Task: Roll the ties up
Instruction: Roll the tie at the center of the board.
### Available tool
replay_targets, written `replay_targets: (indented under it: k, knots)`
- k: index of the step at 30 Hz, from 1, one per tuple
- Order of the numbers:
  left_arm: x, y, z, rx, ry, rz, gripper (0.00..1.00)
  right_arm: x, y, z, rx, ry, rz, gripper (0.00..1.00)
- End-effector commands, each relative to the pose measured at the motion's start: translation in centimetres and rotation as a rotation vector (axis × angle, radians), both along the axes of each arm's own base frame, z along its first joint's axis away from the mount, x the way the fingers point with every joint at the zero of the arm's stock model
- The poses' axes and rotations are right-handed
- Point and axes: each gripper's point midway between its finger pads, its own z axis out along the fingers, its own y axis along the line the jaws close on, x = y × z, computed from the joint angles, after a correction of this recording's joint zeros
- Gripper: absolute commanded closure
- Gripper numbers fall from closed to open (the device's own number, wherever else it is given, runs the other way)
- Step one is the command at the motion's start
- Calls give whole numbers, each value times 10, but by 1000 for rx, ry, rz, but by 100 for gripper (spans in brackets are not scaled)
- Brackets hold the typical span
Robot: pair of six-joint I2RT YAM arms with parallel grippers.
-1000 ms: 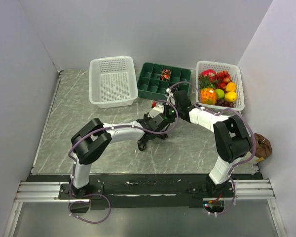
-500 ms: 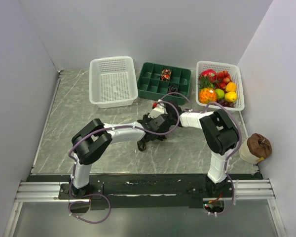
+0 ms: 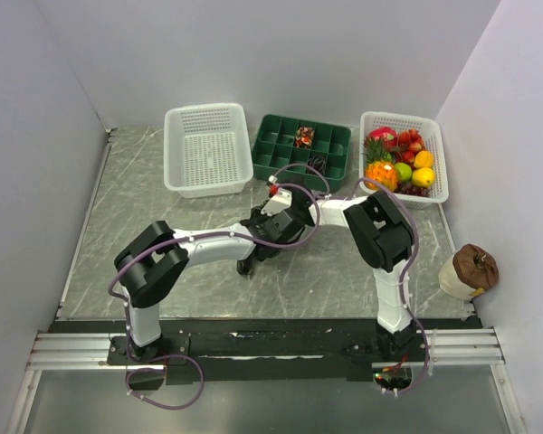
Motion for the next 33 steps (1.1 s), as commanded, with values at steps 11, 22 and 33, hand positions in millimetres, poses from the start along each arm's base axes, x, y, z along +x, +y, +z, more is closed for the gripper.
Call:
replay_targets:
  k: [11,22,33]
  knots:
    - [1,-10,-29,50,32,21,99,10,-50,72,21,-165,-91,98]
    - [3,-26,-37,8,55,-23,91,16,-91,63,-20,-156,-162,98]
    - [1,-51,-29,-103,67,-93,49,24,-123,70,4,-170,-202,98]
